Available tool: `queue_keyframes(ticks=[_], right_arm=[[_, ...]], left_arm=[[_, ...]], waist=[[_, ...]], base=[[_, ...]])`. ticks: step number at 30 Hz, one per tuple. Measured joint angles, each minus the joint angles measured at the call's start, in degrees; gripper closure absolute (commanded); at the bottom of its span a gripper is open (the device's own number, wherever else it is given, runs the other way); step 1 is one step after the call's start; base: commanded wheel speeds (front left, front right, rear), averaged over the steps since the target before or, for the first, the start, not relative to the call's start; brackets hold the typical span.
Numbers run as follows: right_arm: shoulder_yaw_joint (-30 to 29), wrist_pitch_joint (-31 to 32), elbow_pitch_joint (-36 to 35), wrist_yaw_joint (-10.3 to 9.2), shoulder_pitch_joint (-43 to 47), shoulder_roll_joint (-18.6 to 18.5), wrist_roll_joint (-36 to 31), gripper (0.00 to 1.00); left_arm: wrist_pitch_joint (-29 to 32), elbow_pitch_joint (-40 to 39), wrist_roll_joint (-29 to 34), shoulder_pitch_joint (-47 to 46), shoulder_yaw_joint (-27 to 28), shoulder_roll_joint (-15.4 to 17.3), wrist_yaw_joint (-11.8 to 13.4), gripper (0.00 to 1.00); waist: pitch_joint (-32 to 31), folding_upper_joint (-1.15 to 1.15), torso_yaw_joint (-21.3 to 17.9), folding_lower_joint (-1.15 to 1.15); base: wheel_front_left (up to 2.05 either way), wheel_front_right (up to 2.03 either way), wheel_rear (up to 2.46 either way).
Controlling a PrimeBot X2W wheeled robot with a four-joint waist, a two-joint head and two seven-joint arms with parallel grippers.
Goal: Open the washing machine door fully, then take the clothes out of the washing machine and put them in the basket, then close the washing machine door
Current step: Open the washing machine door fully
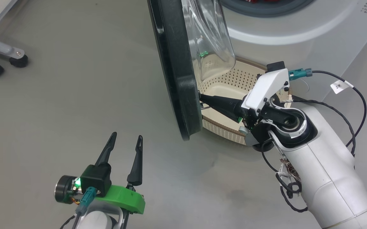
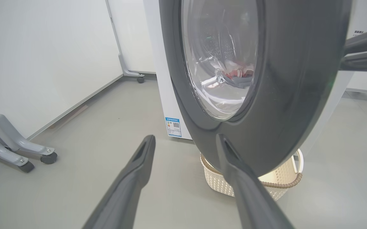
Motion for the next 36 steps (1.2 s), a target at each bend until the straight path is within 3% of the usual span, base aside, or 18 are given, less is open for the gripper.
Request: queue_keyframes(ticks=[4, 6, 15, 19, 26, 32, 36], right_arm=[[-1.0, -1.9, 0.79, 0.33, 0.53, 0.32, -1.12, 1.0], [-2.03, -3.32, 1.1, 1.42, 1.2, 0.29, -1.72, 1.0], [-1.65, -12.44, 0.48, 9.42, 4.87, -3.93, -12.04, 1.0], [0.41, -17.23, -0.22, 11.87, 6.23, -5.64, -18.7, 1.0], [4.9, -25.65, -1.93, 12.0, 8.14, -10.95, -32.93, 1.0], [4.89, -34.32, -4.57, 11.95, 11.51, -12.17, -38.9, 1.0], [5.24, -40.28, -5.9, 10.61, 14.17, -13.95, -45.22, 1.0]], left_arm=[[0.0, 0.26, 0.16, 0.15, 0.14, -0.01, 0.0, 0.0], [0.0, 0.54, 0.6, 0.29, 0.35, -0.01, 0.0, 0.0], [0.0, 1.98, 2.75, 2.27, 2.76, 0.03, 0.0, 0.0], [0.0, 2.41, 3.01, 3.82, 4.27, 0.33, 0.0, 0.0], [0.0, 2.43, 3.01, 6.66, 8.66, 0.92, 0.0, 0.0], [0.0, 1.29, 3.25, 8.61, 11.65, 2.47, 0.0, 0.0], [0.0, 0.66, 3.63, 9.81, 13.17, 3.39, 0.0, 0.0]], waist=[[-0.88, 0.0, -0.45, 0.0], [-1.64, 0.0, -0.8, 0.0], [-6.15, 0.0, -3.48, 0.0], [-8.06, 0.0, -5.79, 0.0], [-11.13, 0.0, -10.93, 0.0], [-13.27, 0.0, -15.56, 0.0], [-14.41, 0.0, -19.22, 0.0]], base=[[0.0, 0.0, 0.0], [0.0, 0.0, 0.0], [0.0, 0.0, 0.0], [0.0, 0.0, 0.0], [0.0, 0.0, 0.0], [0.0, 0.0, 0.0], [0.0, 0.0, 0.0]])
